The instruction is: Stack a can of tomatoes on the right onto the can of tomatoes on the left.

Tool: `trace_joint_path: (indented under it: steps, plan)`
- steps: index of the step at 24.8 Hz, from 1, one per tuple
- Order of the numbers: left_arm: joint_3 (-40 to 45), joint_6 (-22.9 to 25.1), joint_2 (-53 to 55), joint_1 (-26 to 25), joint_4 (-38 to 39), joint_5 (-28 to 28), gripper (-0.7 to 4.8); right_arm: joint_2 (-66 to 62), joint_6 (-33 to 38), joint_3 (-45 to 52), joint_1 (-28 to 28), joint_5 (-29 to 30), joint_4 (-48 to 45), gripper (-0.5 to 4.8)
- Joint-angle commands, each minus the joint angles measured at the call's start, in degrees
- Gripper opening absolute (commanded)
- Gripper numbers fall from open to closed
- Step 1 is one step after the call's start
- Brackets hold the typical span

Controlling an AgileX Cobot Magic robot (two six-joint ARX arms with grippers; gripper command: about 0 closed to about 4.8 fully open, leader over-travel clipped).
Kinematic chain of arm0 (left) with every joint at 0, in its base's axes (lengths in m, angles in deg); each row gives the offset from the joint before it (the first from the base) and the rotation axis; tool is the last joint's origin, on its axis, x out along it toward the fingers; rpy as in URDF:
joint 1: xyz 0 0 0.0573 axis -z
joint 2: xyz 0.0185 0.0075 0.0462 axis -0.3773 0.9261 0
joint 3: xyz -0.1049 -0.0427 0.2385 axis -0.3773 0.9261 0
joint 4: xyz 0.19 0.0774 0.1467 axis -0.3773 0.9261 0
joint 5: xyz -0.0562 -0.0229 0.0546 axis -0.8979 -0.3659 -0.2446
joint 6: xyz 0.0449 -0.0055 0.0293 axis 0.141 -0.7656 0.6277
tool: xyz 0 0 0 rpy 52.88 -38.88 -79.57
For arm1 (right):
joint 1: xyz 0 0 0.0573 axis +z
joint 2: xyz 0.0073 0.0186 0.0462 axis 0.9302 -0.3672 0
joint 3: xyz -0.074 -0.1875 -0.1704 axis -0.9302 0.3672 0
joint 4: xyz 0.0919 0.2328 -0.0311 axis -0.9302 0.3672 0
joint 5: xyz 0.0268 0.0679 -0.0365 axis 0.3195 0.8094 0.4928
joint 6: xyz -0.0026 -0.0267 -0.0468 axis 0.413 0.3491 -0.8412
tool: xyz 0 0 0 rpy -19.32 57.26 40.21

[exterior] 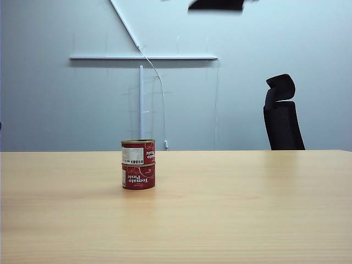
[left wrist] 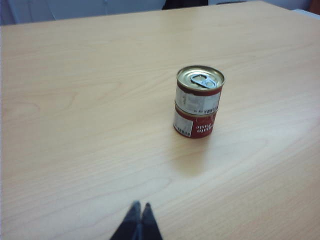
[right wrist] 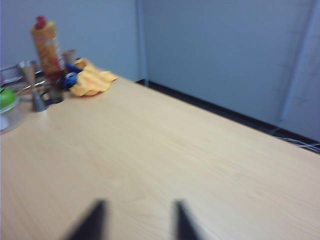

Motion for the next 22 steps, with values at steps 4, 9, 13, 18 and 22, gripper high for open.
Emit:
trace_joint_path:
  steps: [4,9,13,18,22]
  plan:
    - [-0.22,0.00,-3.48,-7.56,-0.26,-0.31,-0.04,14.45,-0.13,1.11,0.13,-14.34,17.35,-0.09]
    - [-0.22,0.00,-6.34,-12.72,-0.33,-0.33,-0.04,25.81,2.45,8.81,0.13,-20.13,19.61,-0.09]
    - [-0.22,0.00,-6.86,-17.70,-0.28,-0.33,-0.04,37.03,6.21,17.53,0.17,-26.05,20.35,-0.09]
    - [-0.22,0.00,-7.02,-20.70,-0.28,-0.11,-0.04,48.37,6.49,25.97,0.15,-28.92,22.10,-0.09]
    - [-0.22,0.00,-7.02,-20.70,-0.26,-0.11,-0.04,52.52,6.47,28.41,0.17,-28.89,22.88,-0.09]
